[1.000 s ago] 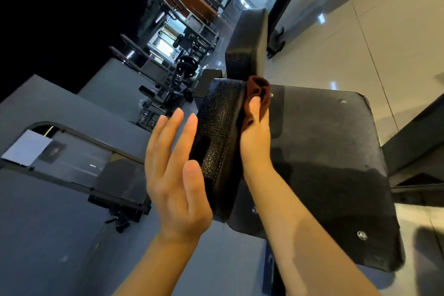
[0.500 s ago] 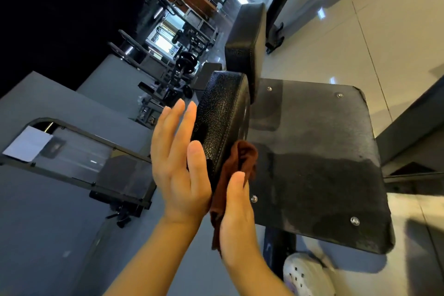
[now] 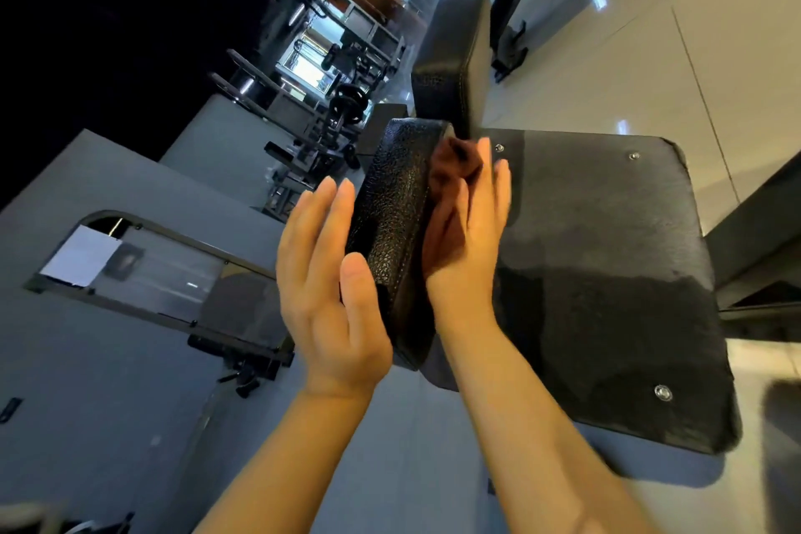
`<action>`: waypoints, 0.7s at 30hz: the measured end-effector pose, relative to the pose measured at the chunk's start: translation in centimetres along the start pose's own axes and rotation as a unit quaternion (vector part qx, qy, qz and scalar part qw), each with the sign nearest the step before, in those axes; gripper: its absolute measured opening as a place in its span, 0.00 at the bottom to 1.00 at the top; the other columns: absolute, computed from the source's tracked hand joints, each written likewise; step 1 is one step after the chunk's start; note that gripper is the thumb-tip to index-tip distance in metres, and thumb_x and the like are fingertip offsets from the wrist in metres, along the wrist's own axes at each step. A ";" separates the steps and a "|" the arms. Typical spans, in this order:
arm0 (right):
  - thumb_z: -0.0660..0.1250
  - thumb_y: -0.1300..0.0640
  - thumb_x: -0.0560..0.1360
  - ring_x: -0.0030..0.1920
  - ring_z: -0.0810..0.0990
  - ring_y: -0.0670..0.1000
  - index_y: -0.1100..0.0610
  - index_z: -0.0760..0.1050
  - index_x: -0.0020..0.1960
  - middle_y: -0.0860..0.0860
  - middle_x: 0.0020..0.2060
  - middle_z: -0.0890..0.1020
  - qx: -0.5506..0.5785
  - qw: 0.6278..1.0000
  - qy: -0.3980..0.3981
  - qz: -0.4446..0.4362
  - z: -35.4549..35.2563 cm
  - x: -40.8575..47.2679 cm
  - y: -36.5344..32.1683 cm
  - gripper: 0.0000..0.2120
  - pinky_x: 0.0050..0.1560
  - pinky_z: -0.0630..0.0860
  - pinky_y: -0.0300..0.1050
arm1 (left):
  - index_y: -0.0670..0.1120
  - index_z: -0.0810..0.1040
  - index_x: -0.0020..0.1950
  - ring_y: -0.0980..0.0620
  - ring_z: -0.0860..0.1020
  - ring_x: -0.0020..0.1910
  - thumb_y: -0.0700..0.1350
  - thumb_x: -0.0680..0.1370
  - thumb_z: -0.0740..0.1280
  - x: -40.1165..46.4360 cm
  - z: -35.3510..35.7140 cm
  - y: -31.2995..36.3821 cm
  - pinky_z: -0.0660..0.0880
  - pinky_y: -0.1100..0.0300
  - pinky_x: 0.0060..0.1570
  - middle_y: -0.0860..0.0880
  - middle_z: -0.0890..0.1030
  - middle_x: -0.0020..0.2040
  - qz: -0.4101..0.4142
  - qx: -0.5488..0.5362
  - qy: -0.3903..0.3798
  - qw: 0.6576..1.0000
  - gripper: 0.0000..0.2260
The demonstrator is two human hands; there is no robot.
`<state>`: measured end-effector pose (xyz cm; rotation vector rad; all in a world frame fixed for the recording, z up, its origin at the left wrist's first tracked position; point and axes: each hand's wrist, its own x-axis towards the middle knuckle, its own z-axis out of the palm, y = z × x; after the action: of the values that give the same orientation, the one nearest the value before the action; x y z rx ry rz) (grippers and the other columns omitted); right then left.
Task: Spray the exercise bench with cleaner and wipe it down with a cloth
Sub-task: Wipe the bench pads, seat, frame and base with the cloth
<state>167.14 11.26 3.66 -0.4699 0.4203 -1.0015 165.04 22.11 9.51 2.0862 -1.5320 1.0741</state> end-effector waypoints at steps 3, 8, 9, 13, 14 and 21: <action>0.58 0.57 0.83 0.74 0.63 0.50 0.46 0.64 0.75 0.52 0.74 0.64 -0.049 0.998 0.026 -0.022 -1.6 -3.0 2.4 0.21 0.75 0.59 0.47 | 0.40 0.70 0.69 0.46 0.67 0.71 0.45 0.80 0.50 0.1 -0.2 0.0 0.63 0.47 0.71 0.41 0.72 0.69 -0.007 -0.010 -0.007 1.000 0.20; 0.52 0.43 0.80 0.73 0.63 0.39 0.45 0.60 0.77 0.40 0.73 0.67 0.055 0.995 -0.075 0.026 -1.7 -8.0 1.4 0.26 0.76 0.60 0.52 | 0.41 0.70 0.68 0.47 0.68 0.70 0.45 0.80 0.51 0.3 -0.2 -0.1 0.63 0.49 0.71 0.41 0.73 0.68 -0.002 -0.011 -0.010 1.000 0.19; 0.52 0.42 0.80 0.74 0.61 0.38 0.43 0.58 0.77 0.38 0.74 0.65 0.041 0.995 -0.088 0.018 -1.9 -9.8 1.4 0.26 0.76 0.60 0.51 | 0.41 0.70 0.68 0.47 0.68 0.70 0.45 0.80 0.51 0.2 -0.3 -0.1 0.63 0.49 0.71 0.41 0.73 0.68 -0.004 -0.009 -0.009 1.000 0.19; 0.54 0.45 0.78 0.73 0.63 0.38 0.36 0.63 0.71 0.34 0.71 0.68 0.058 0.995 -0.063 0.048 -2.3 -12.4 1.9 0.22 0.74 0.63 0.51 | 0.42 0.69 0.68 0.46 0.67 0.71 0.44 0.80 0.52 0.2 -0.1 0.0 0.64 0.45 0.71 0.45 0.72 0.68 0.005 -0.015 0.000 1.000 0.19; 0.55 0.46 0.78 0.72 0.64 0.38 0.37 0.65 0.71 0.35 0.71 0.69 0.061 0.995 -0.065 0.054 -2.2 -11.6 1.9 0.22 0.74 0.63 0.51 | 0.42 0.69 0.68 0.45 0.67 0.71 0.44 0.80 0.52 0.2 -0.1 0.0 0.64 0.45 0.71 0.45 0.72 0.68 0.009 -0.010 0.003 1.000 0.19; 0.54 0.53 0.84 0.71 0.69 0.46 0.45 0.67 0.74 0.46 0.70 0.73 -0.028 0.998 -0.006 0.060 -1.0 -0.2 0.9 0.19 0.74 0.63 0.47 | 0.42 0.69 0.68 0.46 0.67 0.72 0.43 0.78 0.52 0.3 0.0 -0.3 0.64 0.44 0.71 0.45 0.71 0.68 0.013 -0.024 0.005 1.000 0.19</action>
<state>167.15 11.70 2.35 -0.4952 0.4614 -0.8730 165.37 22.09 9.78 2.0310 -1.5689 1.0454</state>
